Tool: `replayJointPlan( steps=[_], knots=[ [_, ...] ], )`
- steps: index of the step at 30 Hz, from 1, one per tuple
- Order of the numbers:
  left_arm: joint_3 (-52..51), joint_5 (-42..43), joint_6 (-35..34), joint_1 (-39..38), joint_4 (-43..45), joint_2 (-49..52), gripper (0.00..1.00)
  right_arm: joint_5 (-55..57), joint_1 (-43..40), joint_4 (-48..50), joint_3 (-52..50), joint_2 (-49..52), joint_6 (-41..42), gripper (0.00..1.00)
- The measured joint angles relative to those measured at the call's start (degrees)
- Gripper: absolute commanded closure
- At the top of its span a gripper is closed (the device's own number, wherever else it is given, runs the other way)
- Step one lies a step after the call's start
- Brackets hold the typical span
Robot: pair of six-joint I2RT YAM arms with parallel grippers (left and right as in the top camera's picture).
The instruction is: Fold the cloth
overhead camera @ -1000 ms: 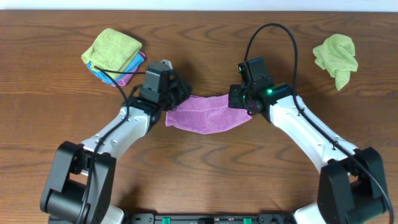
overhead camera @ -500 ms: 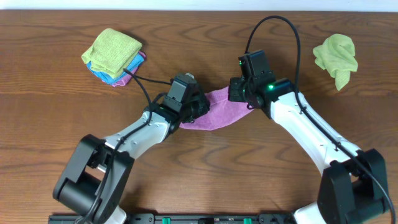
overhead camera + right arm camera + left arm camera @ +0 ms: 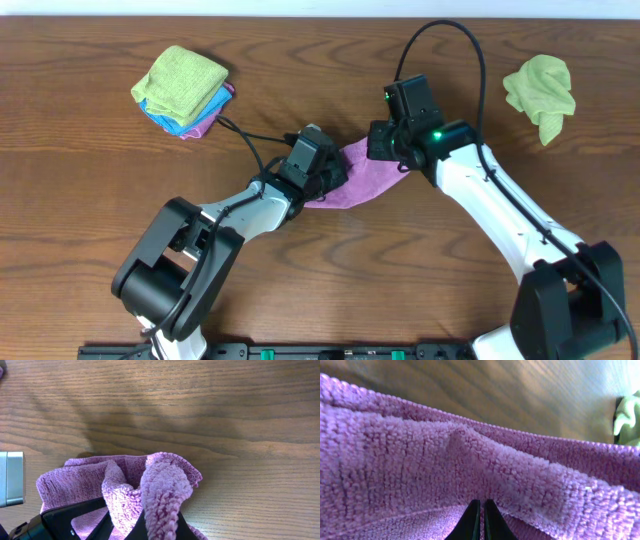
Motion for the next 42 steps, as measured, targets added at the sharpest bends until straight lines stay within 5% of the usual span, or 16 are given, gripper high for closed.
replayJointPlan(
  steps=[20, 42],
  knots=[
    [0.0, -1.22, 0.52, 4.37, 1.49, -1.01, 0.94, -0.17, 5.7, 4.07, 0.02, -0.72, 2.29, 0.99],
    [0.0, -0.63, 12.72, 17.7, -13.79, -17.77, 0.94, 0.96, 13.35, 16.17, 0.09, 5.53, 6.45, 0.99]
  ],
)
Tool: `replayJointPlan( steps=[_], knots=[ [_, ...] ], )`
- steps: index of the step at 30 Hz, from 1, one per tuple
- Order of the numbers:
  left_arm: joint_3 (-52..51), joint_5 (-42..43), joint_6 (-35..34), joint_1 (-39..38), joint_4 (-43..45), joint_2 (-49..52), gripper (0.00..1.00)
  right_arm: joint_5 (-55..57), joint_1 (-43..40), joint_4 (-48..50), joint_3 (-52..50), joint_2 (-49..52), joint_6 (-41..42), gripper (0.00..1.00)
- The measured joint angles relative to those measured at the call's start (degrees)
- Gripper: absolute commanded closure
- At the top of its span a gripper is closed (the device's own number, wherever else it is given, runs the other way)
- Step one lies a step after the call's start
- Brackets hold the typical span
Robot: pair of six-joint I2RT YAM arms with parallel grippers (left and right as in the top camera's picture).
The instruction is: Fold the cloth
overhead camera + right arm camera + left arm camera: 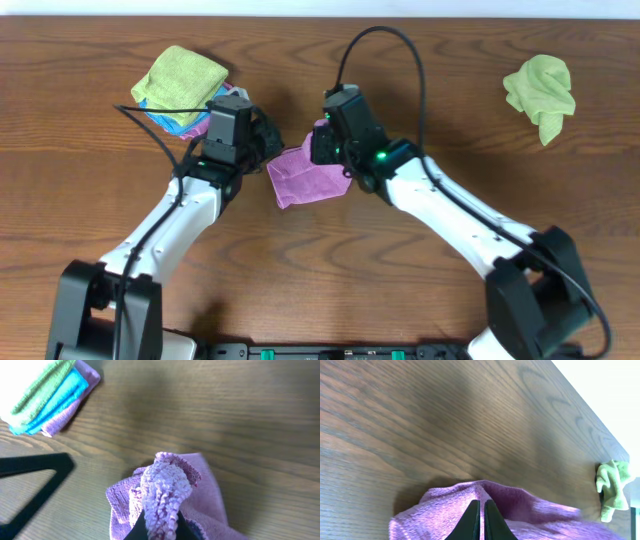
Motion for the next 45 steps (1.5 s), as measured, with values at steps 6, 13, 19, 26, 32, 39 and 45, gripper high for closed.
replayJointPlan(
  steps=[6, 13, 19, 26, 32, 39, 45],
  knots=[
    [0.0, -1.79, 1.92, 1.9, -3.17, -3.85, 0.94, -0.13, 1.7, 1.6, 0.0, 3.17, 1.25, 0.99],
    [0.0, -3.26, 2.99, 4.0, -5.14, -6.38, 0.94, -0.11, 3.13, 4.52, 0.0, 4.0, 2.29, 0.99],
    [0.0, -3.89, 3.02, 4.33, -5.22, -6.43, 0.94, -1.01, 3.69, 4.57, 0.0, 4.04, 2.95, 0.81],
    [0.0, -5.33, 3.04, 4.33, -5.22, -6.43, 0.94, -6.45, 4.59, 5.01, 0.0, 4.04, 3.1, 0.78],
    [0.0, -5.84, 3.06, 5.22, -5.25, -6.43, 0.94, -13.25, 6.1, 6.49, 0.0, 4.07, 3.1, 0.78],
    [0.0, -6.03, 3.17, 7.56, -5.22, -6.43, 0.94, -18.34, 6.16, 8.11, 0.0, 4.07, 3.1, 0.79],
    [0.0, -6.03, 3.19, 7.87, -5.25, -6.43, 0.94, -19.71, 6.05, 11.63, 0.02, 4.07, 3.08, 0.79]
  ],
)
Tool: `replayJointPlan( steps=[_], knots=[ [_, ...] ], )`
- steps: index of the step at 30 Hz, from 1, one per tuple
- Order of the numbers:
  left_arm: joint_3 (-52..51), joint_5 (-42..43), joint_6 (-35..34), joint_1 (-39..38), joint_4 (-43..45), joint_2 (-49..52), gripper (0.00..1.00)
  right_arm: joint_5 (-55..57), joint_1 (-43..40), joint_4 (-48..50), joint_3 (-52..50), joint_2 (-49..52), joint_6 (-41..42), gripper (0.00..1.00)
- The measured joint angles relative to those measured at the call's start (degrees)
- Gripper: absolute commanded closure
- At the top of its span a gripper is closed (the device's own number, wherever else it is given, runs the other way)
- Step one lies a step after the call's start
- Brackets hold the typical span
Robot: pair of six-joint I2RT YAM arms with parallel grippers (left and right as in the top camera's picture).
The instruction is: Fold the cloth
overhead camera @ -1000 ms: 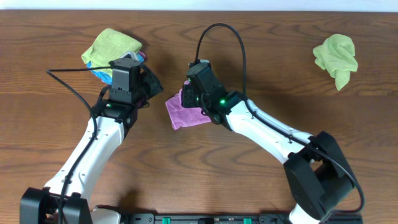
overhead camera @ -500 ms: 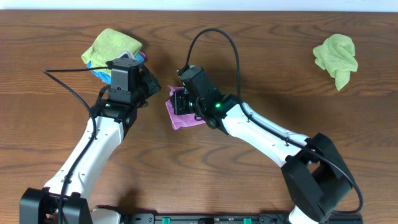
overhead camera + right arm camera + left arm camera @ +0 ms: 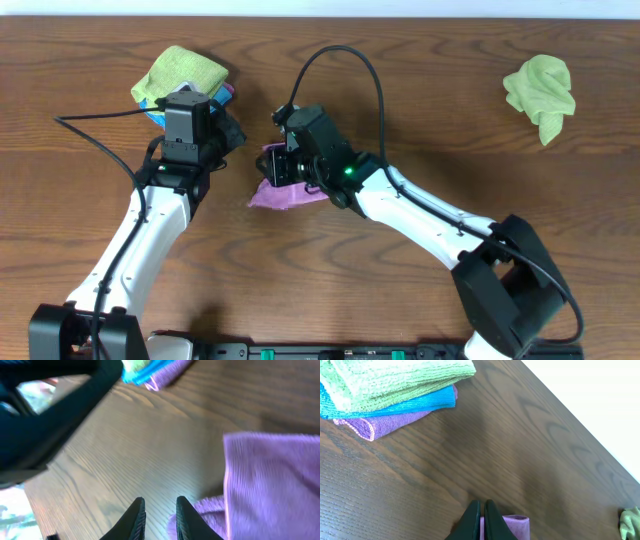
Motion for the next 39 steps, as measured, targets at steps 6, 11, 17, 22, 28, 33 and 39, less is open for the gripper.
replayJointPlan(
  steps=[6, 11, 17, 22, 28, 33, 39],
  knots=[
    [0.0, 0.0, 0.0, 0.0, 0.0, 0.0, 0.94, 0.44, -1.07, 0.83, 0.2, 0.0, -0.42, 0.78],
    [0.0, 0.0, 0.0, 0.0, -0.09, 0.0, 0.94, 1.01, -3.85, -3.32, 0.39, 0.0, -2.4, 0.75],
    [0.0, 0.02, 0.5, 0.17, -5.33, 0.0, 0.82, 1.01, -7.82, -11.56, 0.66, 0.0, -8.44, 0.58],
    [0.0, -0.04, 1.01, 1.27, -9.7, 0.0, 0.76, -1.49, -10.14, -18.75, 0.74, -0.02, -17.53, 0.51],
    [0.0, -0.2, 1.97, 4.09, -10.29, -0.61, 0.44, 1.38, -6.29, -17.44, 0.74, -0.02, -23.04, 0.48],
    [0.0, 0.22, 2.34, 7.98, -11.37, -1.86, 0.22, 6.67, -1.31, -13.68, 0.74, -0.02, -24.39, 0.47],
    [0.0, 2.27, 2.58, 11.74, -13.31, -2.29, 0.16, 12.66, 0.92, -9.18, 0.74, -0.02, -24.9, 0.48]
  ],
)
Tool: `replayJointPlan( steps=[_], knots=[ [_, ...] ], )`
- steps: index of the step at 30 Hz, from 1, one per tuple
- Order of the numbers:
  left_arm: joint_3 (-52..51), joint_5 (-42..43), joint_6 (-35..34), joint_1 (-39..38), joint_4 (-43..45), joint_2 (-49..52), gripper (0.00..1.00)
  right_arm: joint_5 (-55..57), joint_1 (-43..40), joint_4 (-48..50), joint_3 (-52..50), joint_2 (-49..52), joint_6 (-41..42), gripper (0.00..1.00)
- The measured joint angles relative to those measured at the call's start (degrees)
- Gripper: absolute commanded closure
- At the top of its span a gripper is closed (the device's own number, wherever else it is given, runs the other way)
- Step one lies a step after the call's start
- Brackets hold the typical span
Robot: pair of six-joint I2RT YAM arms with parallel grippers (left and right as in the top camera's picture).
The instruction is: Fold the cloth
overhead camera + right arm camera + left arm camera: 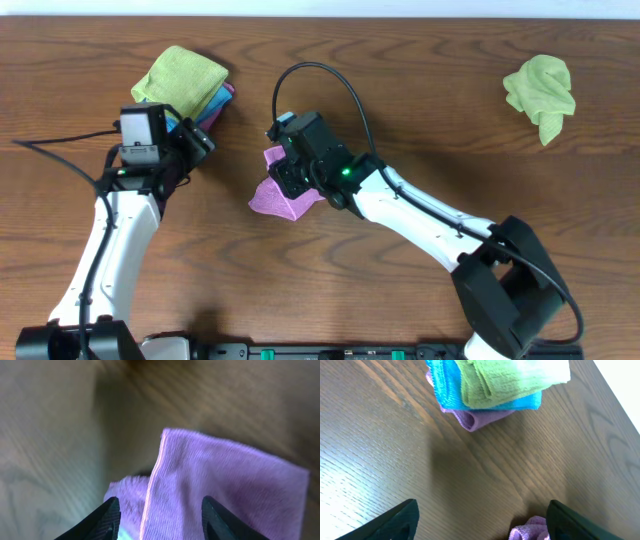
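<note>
The purple cloth (272, 195) lies on the wooden table as a small folded bundle, left of centre. In the right wrist view its smooth folded layer (225, 480) fills the space under my right gripper (160, 517), which is open with nothing between its fingers. Overhead, the right gripper (288, 178) hovers over the cloth's upper part. My left gripper (198, 140) is wide open, apart from the cloth and to its upper left. In the left wrist view only a purple corner (532, 531) shows near the left gripper (482, 520).
A stack of folded cloths (185, 85), green over blue over purple, sits at the back left, just beyond the left gripper. It also shows in the left wrist view (495, 385). A crumpled green cloth (540, 90) lies at the back right.
My left gripper was shut and is now wide open, and it has moved left, nearer the stack. The right gripper's fingers stand much wider apart over the purple cloth, which has stayed put.
Both grippers were shut on the purple cloth at the table's middle. Then they held it farther left, near the stack. Then the cloth lay folded on the table, the right fingers slightly parted and the left gripper apart from it. Now both are open.
</note>
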Motion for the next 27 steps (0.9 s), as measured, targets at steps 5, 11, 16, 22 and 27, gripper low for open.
replayJointPlan(
  steps=[5, 11, 16, 22, 27],
  knots=[
    [0.0, 3.5, -0.02, 1.6, -0.02, -0.04, 0.15, 2.32, 0.07, 1.62, 0.04, 0.61, -0.02, 0.48],
    [0.0, 7.19, -0.04, 1.64, -0.07, -0.04, 0.14, 3.28, 0.35, 2.54, 0.13, 4.26, 0.0, 0.48],
    [0.0, 7.96, -0.02, 1.64, -0.11, -0.04, 0.14, 3.45, 1.53, 2.51, 0.66, 6.47, 0.0, 0.48],
    [0.0, 8.61, -0.02, 1.64, -0.13, -0.04, 0.14, 3.5, 2.43, 2.71, 2.14, 7.93, 0.02, 0.49],
    [0.0, 8.61, -0.02, 1.64, -0.13, -0.04, 0.14, 3.5, 2.54, 2.75, 2.14, 8.63, 0.04, 0.5]
  ],
)
